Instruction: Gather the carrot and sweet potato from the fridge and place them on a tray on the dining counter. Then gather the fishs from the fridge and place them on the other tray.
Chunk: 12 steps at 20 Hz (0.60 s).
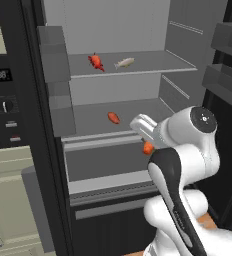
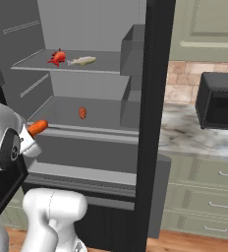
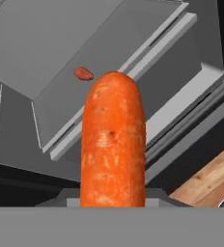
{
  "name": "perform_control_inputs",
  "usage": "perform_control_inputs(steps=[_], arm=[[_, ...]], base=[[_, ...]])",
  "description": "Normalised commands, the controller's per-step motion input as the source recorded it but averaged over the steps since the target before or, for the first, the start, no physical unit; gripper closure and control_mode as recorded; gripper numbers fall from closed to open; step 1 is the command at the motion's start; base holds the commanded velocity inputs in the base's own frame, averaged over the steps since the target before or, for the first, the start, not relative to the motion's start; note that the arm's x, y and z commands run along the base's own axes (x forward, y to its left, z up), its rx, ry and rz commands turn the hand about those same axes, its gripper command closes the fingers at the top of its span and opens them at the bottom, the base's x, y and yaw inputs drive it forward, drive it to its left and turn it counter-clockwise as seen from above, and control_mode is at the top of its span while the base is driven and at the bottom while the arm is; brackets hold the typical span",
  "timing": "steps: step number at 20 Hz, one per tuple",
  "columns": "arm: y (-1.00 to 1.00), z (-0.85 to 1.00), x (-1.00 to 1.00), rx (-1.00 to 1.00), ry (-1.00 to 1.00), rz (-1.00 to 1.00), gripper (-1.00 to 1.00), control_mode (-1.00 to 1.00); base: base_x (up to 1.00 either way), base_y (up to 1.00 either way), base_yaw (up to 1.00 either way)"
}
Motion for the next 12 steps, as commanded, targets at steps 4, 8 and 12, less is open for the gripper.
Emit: perform_control_inputs(steps=[4,8,12], arm=[[-0.08,0.16,-1.00,0.04,0.00,-0.05,1.00,-1.00],[-0.11,0.07,-0.99,0.04,0.00,-0.05,1.00,-1.00],[-0.05,0.00,-0.56,0.01,-0.01,-0.01,1.00,-1.00]], base=[[0.00,0.00,0.00],[0.00,0.00,0.00],[0.00,0.00,0.00]])
